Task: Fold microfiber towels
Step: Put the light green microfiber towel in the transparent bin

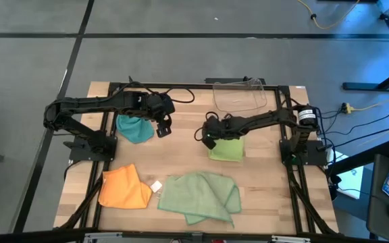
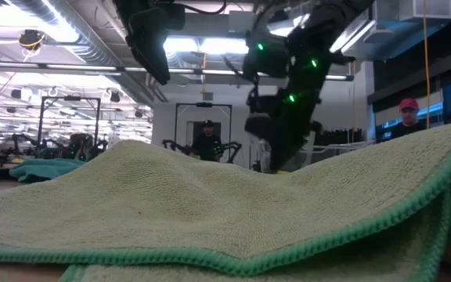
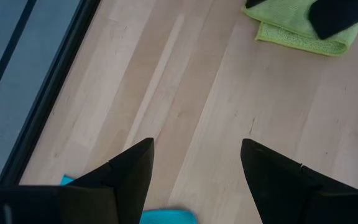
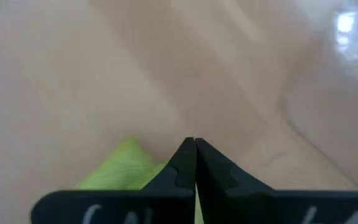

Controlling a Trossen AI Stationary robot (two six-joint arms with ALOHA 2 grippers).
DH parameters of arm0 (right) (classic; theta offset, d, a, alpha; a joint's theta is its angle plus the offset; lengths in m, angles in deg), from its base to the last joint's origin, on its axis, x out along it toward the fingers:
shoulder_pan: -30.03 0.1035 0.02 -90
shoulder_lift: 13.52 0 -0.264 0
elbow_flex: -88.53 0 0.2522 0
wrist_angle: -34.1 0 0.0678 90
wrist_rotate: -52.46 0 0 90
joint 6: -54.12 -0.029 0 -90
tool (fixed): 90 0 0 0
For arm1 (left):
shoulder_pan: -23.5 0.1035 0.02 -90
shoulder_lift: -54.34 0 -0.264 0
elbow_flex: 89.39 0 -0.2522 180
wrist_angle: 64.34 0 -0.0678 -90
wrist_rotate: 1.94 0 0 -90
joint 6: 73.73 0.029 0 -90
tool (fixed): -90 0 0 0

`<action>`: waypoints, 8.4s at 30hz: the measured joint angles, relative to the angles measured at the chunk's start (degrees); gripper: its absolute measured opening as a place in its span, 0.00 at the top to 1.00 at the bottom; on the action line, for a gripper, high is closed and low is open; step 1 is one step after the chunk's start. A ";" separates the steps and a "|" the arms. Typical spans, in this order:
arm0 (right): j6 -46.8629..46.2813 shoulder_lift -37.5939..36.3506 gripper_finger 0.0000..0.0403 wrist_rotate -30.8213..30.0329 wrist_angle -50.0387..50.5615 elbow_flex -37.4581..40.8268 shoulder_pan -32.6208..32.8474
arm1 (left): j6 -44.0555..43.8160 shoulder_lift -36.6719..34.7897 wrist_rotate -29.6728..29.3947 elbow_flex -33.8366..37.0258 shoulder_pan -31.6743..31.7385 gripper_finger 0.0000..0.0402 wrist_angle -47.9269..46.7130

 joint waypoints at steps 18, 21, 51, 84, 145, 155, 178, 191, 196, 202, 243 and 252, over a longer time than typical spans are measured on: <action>-16.34 -0.07 0.98 10.31 22.03 -4.68 10.95 | 0.02 0.00 0.00 0.00 0.00 0.41 -0.03; -25.08 -0.07 0.97 2.91 29.92 -4.66 13.74 | 0.02 0.00 0.00 0.00 0.00 0.41 -0.03; 20.19 -0.43 0.98 13.83 1.27 3.46 8.41 | 0.02 0.00 0.00 0.00 0.01 0.41 -0.06; 23.43 3.67 0.99 33.50 -4.41 0.78 12.55 | 0.23 0.00 -0.04 0.00 0.00 0.41 0.76; 4.07 -3.04 0.96 6.54 14.69 -5.64 18.11 | 0.48 0.02 -0.20 0.04 0.00 0.41 1.63; 11.79 -2.57 0.53 7.22 -1.79 -3.70 17.94 | 0.48 0.02 -0.20 0.04 0.02 0.41 1.63; 18.38 7.35 0.43 -5.42 -11.25 -0.40 18.12 | 0.42 0.02 -0.20 8.17 0.01 0.41 6.09; 18.53 7.52 0.72 -3.74 -10.80 -0.36 18.01 | 0.22 0.02 -0.20 8.17 0.00 0.41 6.20; 18.79 7.52 0.75 -3.38 -10.62 -0.37 18.01 | 0.32 0.02 -0.20 8.17 0.00 0.41 6.18; 21.54 7.66 0.70 1.98 -7.06 -3.22 16.92 | 0.39 0.02 -0.20 8.17 0.00 0.41 6.16; 19.91 7.45 0.73 10.68 1.49 -6.26 14.10 | 0.44 0.02 -0.20 8.17 0.02 0.41 6.00; 20.22 7.50 0.61 11.26 5.31 -7.69 13.84 | 0.44 0.02 -0.20 8.17 0.02 0.41 6.00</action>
